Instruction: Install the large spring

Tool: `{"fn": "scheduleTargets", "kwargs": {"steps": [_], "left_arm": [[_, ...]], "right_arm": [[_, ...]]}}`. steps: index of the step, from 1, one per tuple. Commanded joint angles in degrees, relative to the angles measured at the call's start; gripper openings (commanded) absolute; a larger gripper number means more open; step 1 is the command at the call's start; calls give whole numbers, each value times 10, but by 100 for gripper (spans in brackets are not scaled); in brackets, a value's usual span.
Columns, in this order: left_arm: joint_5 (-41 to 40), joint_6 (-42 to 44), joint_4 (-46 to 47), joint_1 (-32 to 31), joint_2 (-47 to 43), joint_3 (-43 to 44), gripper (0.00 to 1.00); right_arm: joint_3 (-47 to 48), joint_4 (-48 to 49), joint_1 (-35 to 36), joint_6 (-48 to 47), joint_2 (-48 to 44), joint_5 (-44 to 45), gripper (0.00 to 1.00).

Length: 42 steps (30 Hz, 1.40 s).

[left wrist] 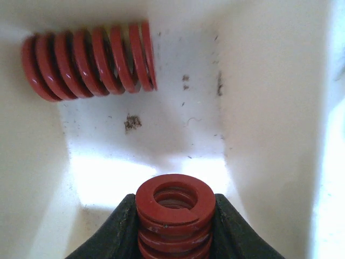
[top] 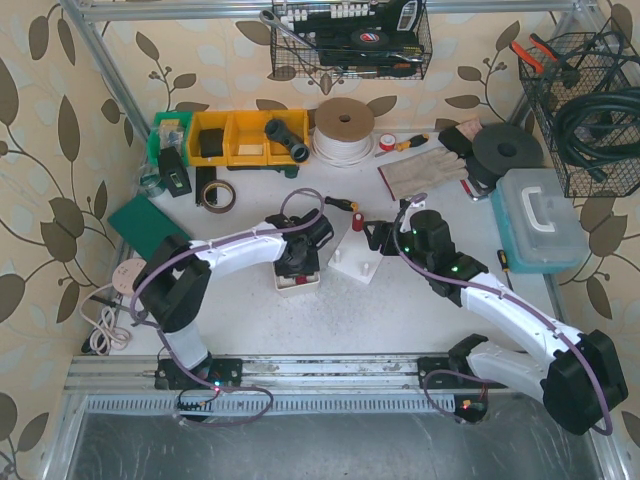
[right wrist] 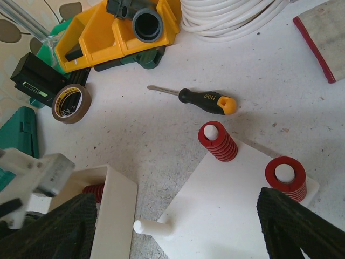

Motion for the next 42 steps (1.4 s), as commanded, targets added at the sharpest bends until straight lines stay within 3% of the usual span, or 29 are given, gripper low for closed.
{"fn": "scheduleTargets", "kwargs": {"steps": [1, 14, 42], "left_arm": [[-28, 7, -36, 2, -54, 36, 0], [-25, -5, -26, 28, -81, 16, 0], [11, -93, 53, 44, 30, -32, 0]], "right_arm": [[0, 2, -1, 5, 0, 7, 81], [-4, 7, -1, 2, -6, 1, 80], [-4, 8, -1, 1, -5, 0, 79]]}}
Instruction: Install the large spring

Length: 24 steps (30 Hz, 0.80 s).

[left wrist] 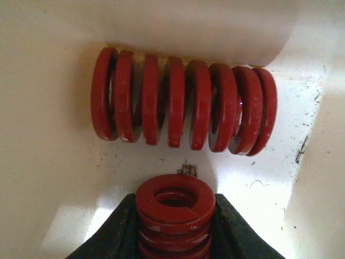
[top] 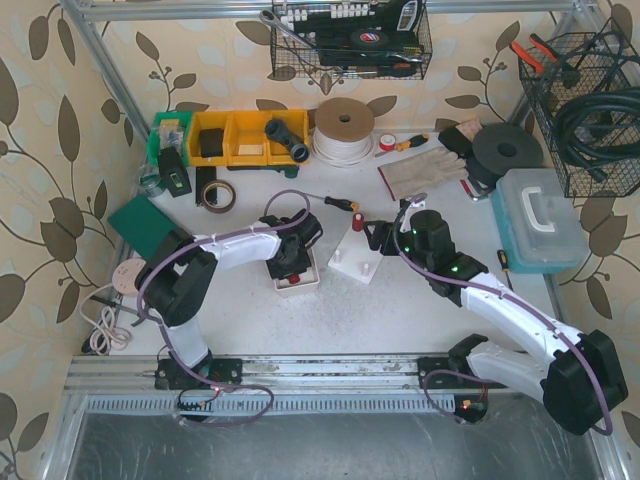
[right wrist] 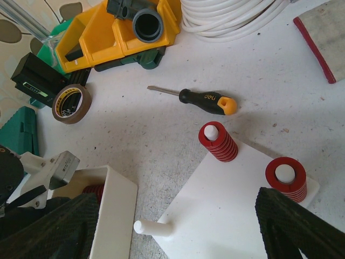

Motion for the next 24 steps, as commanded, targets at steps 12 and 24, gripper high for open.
{"fn": "scheduleTargets", "kwargs": {"steps": [12, 24], "left_arm": [[9, -7, -16, -4, 27, 27, 29], [1, 5, -36, -4, 28, 53, 49]], "right_arm": [[-4, 8, -1, 1, -5, 1, 79], [-5, 8, -1, 1, -7, 1, 79]]}}
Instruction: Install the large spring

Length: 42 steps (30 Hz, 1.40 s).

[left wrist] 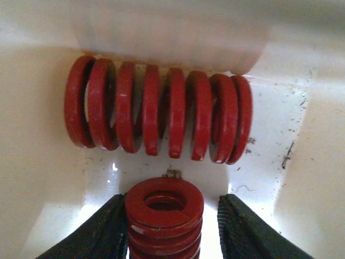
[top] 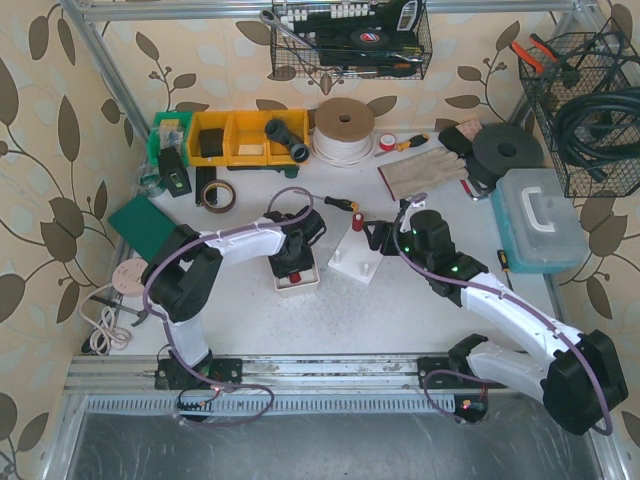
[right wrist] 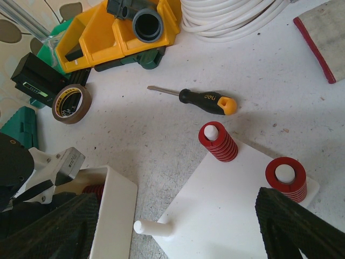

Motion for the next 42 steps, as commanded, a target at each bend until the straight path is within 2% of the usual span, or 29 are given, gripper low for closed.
{"fn": "scheduleTargets", "kwargs": {"steps": [1, 10, 25, 29, 33, 37, 42], "left_arm": [[-3, 7, -14, -4, 6, 22, 50], [-17, 18, -32, -4, 8, 43, 52], [-30, 36, -74, 1, 37, 63, 43], [-32, 45, -79, 1, 49, 75, 35], [-35, 47, -83, 1, 51, 74, 22], [-31, 46, -80, 2, 46, 69, 15], [-34, 46, -83, 4, 21, 72, 1]], "right_arm": [[-5, 8, -1, 1, -6, 2, 79], [-4, 8, -1, 1, -6, 1, 80], [-5, 6, -1, 1, -8, 3, 80], [-5, 6, -1, 1, -9, 3, 79], [-5, 6, -1, 1, -9, 4, 80], [-7, 9, -1, 3, -11, 7, 80], [-21, 36, 1, 7, -19, 11, 80]]}}
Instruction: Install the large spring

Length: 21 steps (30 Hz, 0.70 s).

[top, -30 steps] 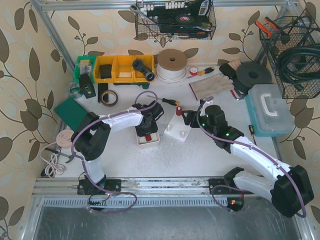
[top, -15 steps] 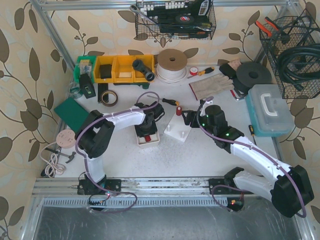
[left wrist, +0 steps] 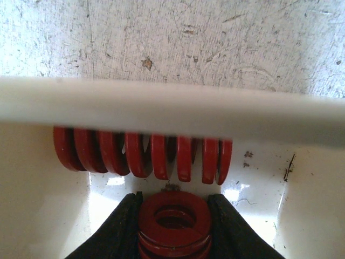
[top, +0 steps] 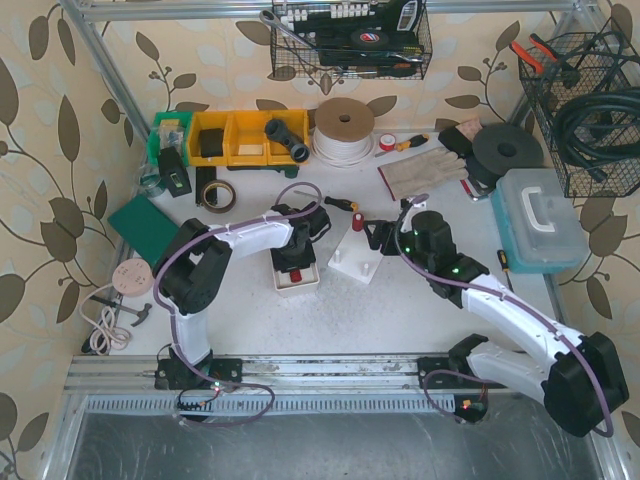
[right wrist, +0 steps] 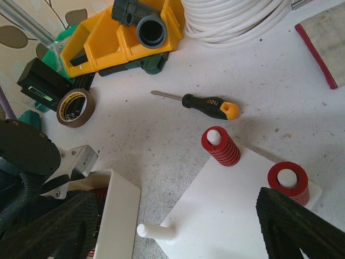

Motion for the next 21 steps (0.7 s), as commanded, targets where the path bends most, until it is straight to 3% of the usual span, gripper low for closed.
{"fn": "scheduleTargets", "kwargs": {"steps": [1, 6, 13, 21], "left_arm": [[-18, 4, -26, 3, -34, 12, 0], [-30, 9, -51, 4, -82, 26, 0], [-16, -16, -36, 10, -189, -9, 0], [22, -31, 40, 13, -304, -70, 0]], "right_arm": [[-22, 38, 3, 8, -16, 10, 80], [-47, 106, 46, 5, -25, 50, 80], [-75, 208, 189, -46, -36, 205, 78], [-93, 286, 259, -50, -5, 218, 75]]}}
